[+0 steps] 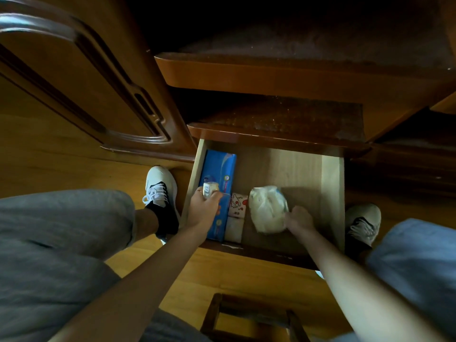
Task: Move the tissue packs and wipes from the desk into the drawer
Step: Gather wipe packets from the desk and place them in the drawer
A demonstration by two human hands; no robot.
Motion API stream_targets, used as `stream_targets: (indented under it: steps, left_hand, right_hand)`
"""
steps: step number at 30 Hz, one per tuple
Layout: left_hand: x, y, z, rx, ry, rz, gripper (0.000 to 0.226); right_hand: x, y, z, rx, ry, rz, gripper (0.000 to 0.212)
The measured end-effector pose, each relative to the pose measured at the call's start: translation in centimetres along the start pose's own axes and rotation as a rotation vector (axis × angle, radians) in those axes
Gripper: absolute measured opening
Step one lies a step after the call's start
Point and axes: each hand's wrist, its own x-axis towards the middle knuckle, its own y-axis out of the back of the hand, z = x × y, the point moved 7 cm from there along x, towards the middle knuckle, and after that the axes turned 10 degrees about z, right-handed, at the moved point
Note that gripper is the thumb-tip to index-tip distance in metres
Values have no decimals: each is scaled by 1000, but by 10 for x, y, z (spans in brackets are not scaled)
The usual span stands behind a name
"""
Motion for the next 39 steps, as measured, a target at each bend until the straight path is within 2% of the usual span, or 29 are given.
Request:
stream_targets:
  steps: [2,6,8,11,13,16,24,26,28,30,31,32,34,35,36,37,39]
  left_hand:
    - [3,-2,0,0,19,2,13]
    - [4,-1,-4,-3,41,-23,15]
    - [5,1,-5,-11,46,-43,14]
    - [9,6,-3,-23,27,-67,14]
    - [9,7,-1,-33,11,-83,23]
    - [9,8,2,-37,5,-93,43]
    - [1,-1,8,59,-83,-186,59]
    - [0,-4,7,100,-117,-210,60]
    - [-2,-5,7,219,-164,-224,64]
    - [-6,-5,12,401,-283,-207,66]
    - [-7,-6,14,467,-349,-197,69]
    - [-9,-8,17,511,-398,-192,71]
    - [-12,-16,18,548,-432,-230,75]
    - [-14,-21,19,550,-441,-266,77]
    - [-17,-25,20,545,-457,-301,78]
    - [-20,-29,21,537,-479,-325,77]
    - [-24,-32,24,528,-503,-327,74]
  right_hand:
    - [15,13,-10,106,-71,110,35]
    - [35,14,-43,348,-106,159,26]
    - [36,8,-66,370,-39,160,27]
    - [30,-10,-100,392,106,91,44]
    - [26,-18,-113,403,185,62,38]
    - [25,-22,-114,289,231,28,34]
    - [29,-30,-87,269,193,-113,82]
    - [24,-23,-86,297,186,-59,82]
    - [15,-6,-87,256,239,140,70]
    - [-2,14,-91,257,297,341,51]
    - [-10,16,-95,302,321,309,43]
    - [-17,11,-101,377,349,169,38]
    - [-40,-7,-115,473,395,-262,46]
    - [-51,-13,-118,477,407,-411,49]
    - [-59,-17,-120,501,408,-485,47]
    - [-61,-19,-119,535,403,-490,44]
    - [-58,-15,-115,593,399,-405,41]
